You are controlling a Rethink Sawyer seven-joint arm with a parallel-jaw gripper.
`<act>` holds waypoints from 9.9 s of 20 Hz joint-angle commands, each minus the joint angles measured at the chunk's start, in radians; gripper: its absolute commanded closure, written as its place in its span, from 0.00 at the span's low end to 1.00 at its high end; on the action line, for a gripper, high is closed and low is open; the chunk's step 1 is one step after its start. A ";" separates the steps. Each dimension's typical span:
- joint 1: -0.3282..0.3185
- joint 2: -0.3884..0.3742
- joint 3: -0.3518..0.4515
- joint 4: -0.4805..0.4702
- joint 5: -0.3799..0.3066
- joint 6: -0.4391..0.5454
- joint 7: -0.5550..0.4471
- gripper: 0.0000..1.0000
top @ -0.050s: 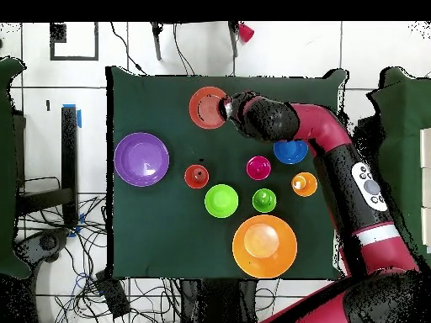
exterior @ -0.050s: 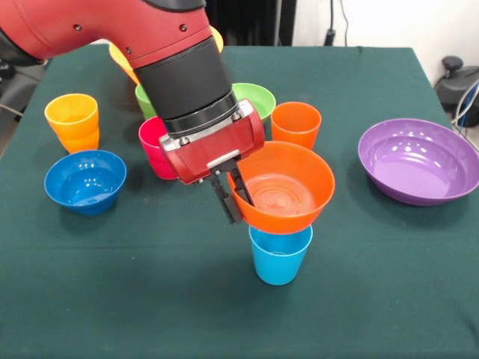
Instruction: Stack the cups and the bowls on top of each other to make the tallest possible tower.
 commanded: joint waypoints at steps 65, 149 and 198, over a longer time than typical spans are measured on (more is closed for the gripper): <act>0.144 0.039 -0.068 -0.200 0.044 0.130 -0.136 1.00; 0.247 -0.115 -0.272 0.000 0.198 0.050 0.026 1.00; 0.209 -0.016 -0.182 -0.038 0.198 0.012 -0.071 1.00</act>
